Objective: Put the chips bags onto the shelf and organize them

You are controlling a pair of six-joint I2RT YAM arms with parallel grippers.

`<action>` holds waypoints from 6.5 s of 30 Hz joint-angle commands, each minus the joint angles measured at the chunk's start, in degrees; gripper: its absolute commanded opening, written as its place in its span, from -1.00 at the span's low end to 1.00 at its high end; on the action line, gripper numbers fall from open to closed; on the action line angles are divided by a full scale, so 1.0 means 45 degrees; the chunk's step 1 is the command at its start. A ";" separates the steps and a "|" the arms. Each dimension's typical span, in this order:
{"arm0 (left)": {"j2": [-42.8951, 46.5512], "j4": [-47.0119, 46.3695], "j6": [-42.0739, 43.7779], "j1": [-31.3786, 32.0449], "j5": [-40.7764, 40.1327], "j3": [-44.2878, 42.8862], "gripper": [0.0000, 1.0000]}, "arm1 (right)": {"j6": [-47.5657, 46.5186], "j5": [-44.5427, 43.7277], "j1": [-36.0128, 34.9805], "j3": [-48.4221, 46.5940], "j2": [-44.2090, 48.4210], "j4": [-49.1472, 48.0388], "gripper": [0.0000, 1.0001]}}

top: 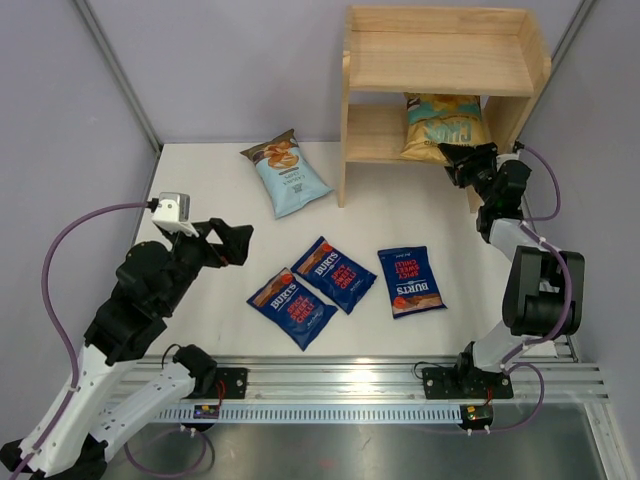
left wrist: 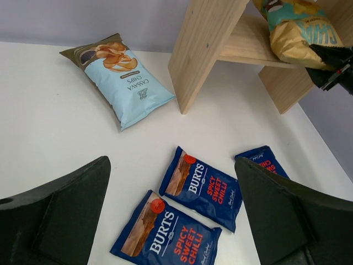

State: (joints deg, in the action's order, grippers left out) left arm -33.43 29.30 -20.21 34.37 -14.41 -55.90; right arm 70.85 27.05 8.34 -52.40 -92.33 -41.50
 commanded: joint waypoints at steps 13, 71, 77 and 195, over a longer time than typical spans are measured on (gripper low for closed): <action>0.0066 0.0227 0.0858 -0.0040 0.1074 -0.0117 0.98 | -0.0647 -0.0775 0.0276 -0.0250 0.1767 0.3108 0.09; -0.4386 0.1459 -0.1230 -0.0449 -0.1055 -0.2557 0.98 | -0.5761 0.0611 0.2991 -0.1772 0.4715 1.0878 0.99; -0.5616 0.0190 -0.2325 -0.2069 0.0735 -0.2773 0.98 | -0.7442 0.1175 0.2991 -0.1872 0.6236 1.2813 0.99; -0.3743 -1.2527 -0.9827 -0.1700 0.5158 0.4356 -0.72 | -0.2795 0.2856 -0.8865 0.4143 0.6318 -0.4333 0.94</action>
State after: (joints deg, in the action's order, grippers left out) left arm -51.13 -28.10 -69.43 26.20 12.73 -37.10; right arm 57.47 37.17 -30.85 -33.95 -68.01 -52.49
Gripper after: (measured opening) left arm 0.210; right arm 0.971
